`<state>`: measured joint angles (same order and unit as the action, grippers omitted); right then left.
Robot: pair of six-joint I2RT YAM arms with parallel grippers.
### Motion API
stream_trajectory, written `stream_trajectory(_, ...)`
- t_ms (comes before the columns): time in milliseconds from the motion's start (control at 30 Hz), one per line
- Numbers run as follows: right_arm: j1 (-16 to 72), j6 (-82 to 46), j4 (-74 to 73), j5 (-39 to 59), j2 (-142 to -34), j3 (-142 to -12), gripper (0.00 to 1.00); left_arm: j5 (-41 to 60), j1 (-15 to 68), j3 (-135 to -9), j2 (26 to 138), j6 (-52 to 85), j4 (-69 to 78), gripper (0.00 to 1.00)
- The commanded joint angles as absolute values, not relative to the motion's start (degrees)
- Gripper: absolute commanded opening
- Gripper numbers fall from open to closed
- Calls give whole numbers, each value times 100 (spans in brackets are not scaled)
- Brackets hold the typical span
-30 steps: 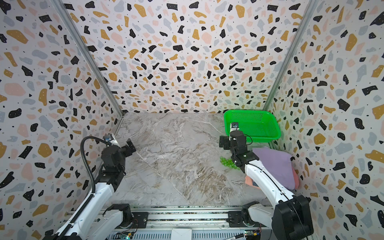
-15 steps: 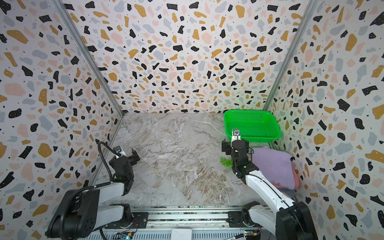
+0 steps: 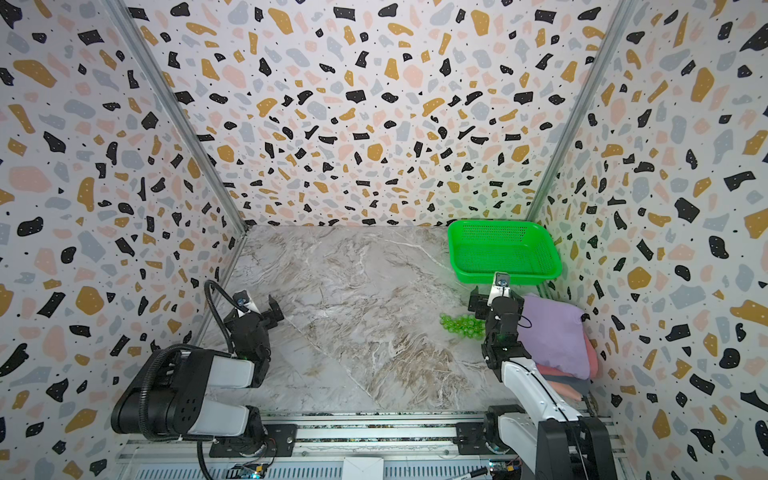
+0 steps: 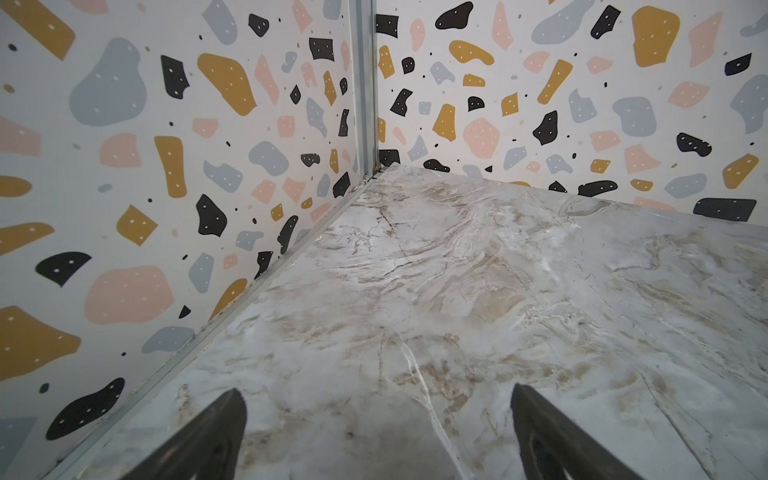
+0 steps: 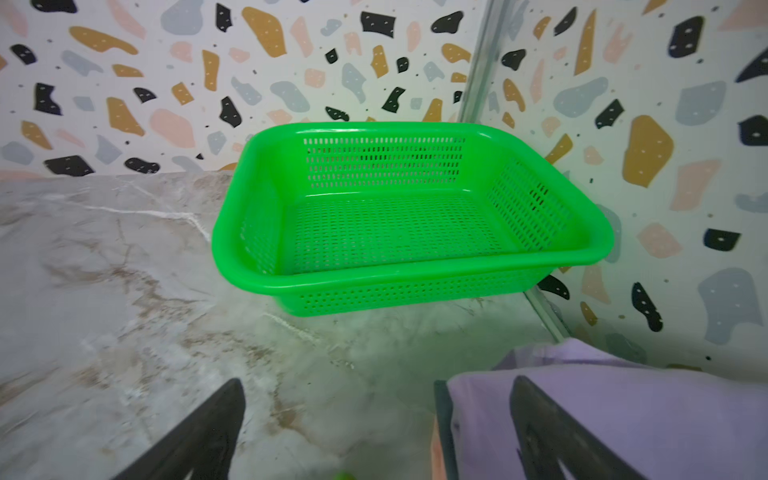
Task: Fold and stack the t-shirts
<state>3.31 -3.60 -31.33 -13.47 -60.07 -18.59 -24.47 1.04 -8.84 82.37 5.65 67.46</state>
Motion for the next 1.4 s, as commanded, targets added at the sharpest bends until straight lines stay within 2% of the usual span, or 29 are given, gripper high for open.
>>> stream_trajectory(0, 171, -406, -4491, -947, -6427, -1606, 99, -2505, 149, -958, 8218, 467, 7163, 100)
stream_trajectory(433, 290, -348, -8476, -867, -8491, -492, 99, -2538, 167, -958, 8200, 470, 7154, 100)
stream_trajectory(633, 356, -81, -7133, -320, -8570, -1204, 99, -2669, 257, -1064, 8271, 401, 7030, 100)
stream_trajectory(1367, 490, 0, -7207, -554, -8556, -1161, 99, -2884, 343, -1160, 8354, 327, 6943, 99)
